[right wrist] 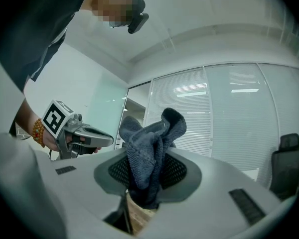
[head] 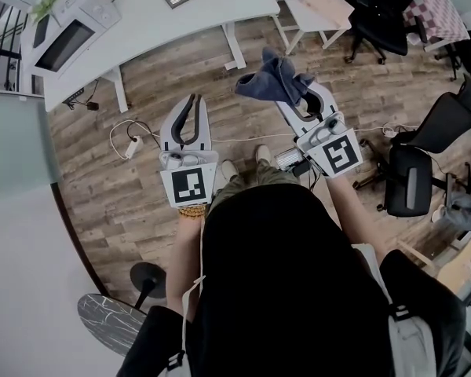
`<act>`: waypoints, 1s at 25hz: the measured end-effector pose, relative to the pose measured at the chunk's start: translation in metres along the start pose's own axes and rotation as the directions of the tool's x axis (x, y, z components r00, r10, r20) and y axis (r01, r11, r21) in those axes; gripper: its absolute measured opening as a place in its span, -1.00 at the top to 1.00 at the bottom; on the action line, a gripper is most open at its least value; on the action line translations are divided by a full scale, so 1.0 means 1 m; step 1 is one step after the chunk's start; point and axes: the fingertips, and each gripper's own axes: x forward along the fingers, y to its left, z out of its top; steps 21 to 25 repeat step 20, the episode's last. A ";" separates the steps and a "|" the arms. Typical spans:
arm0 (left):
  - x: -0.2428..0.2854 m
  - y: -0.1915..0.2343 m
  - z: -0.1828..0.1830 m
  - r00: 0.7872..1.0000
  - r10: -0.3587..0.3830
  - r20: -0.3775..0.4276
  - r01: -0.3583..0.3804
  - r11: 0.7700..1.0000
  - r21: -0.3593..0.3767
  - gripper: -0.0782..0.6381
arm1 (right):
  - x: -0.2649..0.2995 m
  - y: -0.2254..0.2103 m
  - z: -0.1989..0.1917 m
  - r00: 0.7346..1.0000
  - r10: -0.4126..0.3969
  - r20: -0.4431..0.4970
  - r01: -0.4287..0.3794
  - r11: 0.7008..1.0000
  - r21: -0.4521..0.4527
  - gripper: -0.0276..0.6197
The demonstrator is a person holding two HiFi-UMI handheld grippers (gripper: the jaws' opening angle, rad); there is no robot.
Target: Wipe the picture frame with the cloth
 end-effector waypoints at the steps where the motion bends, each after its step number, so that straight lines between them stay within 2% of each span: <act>1: 0.000 0.001 0.000 1.000 -0.002 -0.001 0.002 1.000 0.002 0.69 | 0.001 0.001 0.001 1.000 -0.004 0.000 0.004 1.000 0.010 0.59; 16: 0.005 0.005 0.002 1.000 -0.020 0.004 0.020 1.000 0.005 0.69 | 0.005 -0.002 0.008 1.000 -0.016 -0.001 0.016 1.000 -0.023 0.59; 25: 0.003 0.005 0.005 1.000 -0.016 0.015 0.016 1.000 0.014 0.69 | 0.005 -0.001 0.012 1.000 -0.023 0.002 0.023 1.000 -0.008 0.59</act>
